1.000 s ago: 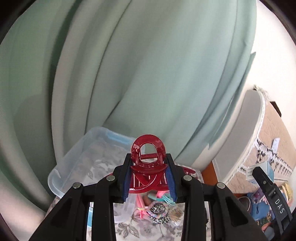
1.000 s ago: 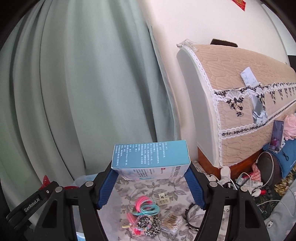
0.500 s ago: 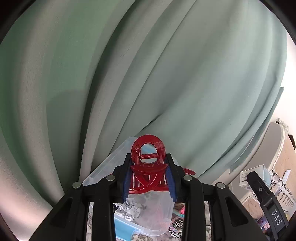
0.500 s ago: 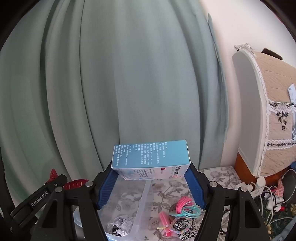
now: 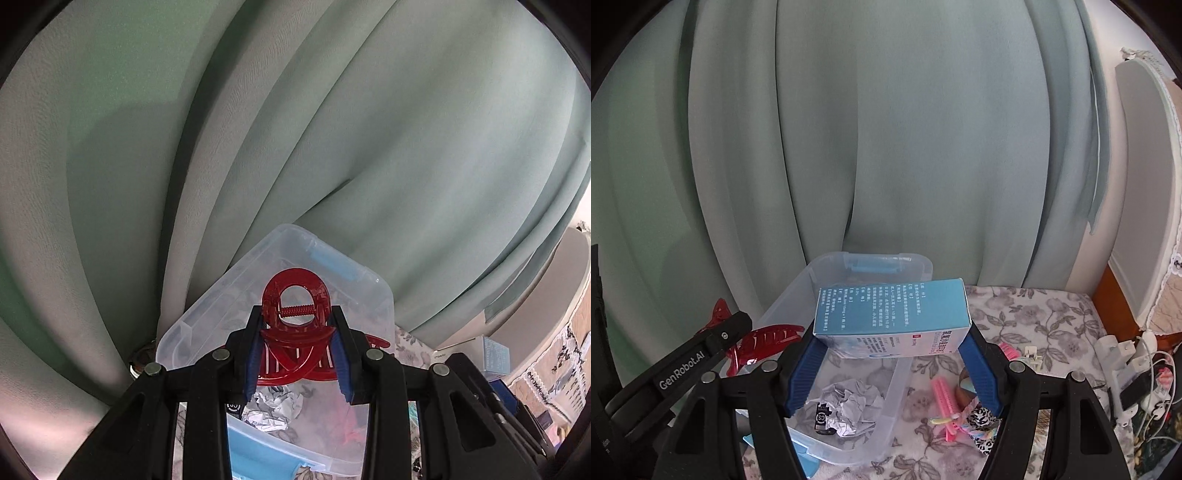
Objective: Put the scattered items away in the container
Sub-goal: 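Carry the red clip and blue medicine box with both grippers over the box, then open both grippers to drop the clip and medicine box into the box, then move both grippers back toward the scrunchie, rollers and headband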
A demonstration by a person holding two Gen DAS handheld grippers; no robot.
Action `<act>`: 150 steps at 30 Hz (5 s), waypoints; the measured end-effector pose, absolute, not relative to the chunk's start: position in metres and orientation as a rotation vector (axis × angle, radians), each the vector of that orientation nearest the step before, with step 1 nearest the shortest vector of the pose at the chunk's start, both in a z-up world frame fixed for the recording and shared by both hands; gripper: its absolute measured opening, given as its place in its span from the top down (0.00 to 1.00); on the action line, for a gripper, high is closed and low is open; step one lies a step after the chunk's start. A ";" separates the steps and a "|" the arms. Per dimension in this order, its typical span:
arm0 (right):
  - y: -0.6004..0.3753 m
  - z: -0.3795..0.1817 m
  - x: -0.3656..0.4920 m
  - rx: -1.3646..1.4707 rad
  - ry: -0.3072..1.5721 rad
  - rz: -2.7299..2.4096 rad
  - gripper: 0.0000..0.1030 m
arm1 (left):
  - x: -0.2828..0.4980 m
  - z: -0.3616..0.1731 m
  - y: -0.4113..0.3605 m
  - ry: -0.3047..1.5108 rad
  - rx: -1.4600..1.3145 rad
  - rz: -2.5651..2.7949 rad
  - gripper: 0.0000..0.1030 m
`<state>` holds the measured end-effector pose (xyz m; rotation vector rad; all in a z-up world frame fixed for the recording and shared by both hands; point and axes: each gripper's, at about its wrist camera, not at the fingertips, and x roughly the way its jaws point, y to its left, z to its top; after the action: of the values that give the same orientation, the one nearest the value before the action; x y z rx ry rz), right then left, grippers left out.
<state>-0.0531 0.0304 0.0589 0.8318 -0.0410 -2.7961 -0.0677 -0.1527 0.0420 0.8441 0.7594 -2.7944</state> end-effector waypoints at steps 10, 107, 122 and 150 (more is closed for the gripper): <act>0.017 0.032 -0.069 0.927 -0.007 -2.734 0.28 | -0.090 0.018 -0.155 0.762 0.923 -2.778 0.66; 0.162 0.092 0.011 0.709 -0.298 -2.825 0.03 | 0.006 0.114 -0.028 0.425 0.868 -2.997 0.29; 0.283 0.064 0.050 0.760 -0.637 -3.006 0.03 | -0.004 0.067 0.052 0.205 1.114 -3.012 0.29; 0.288 -0.092 -0.019 1.420 -0.638 -2.804 0.05 | -0.069 -0.047 0.082 -0.040 1.431 -2.899 0.29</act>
<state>-0.0190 0.2876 -0.0918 1.4202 -0.6385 -2.8040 -0.0685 0.0818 -0.0470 1.4308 -0.0403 -2.8990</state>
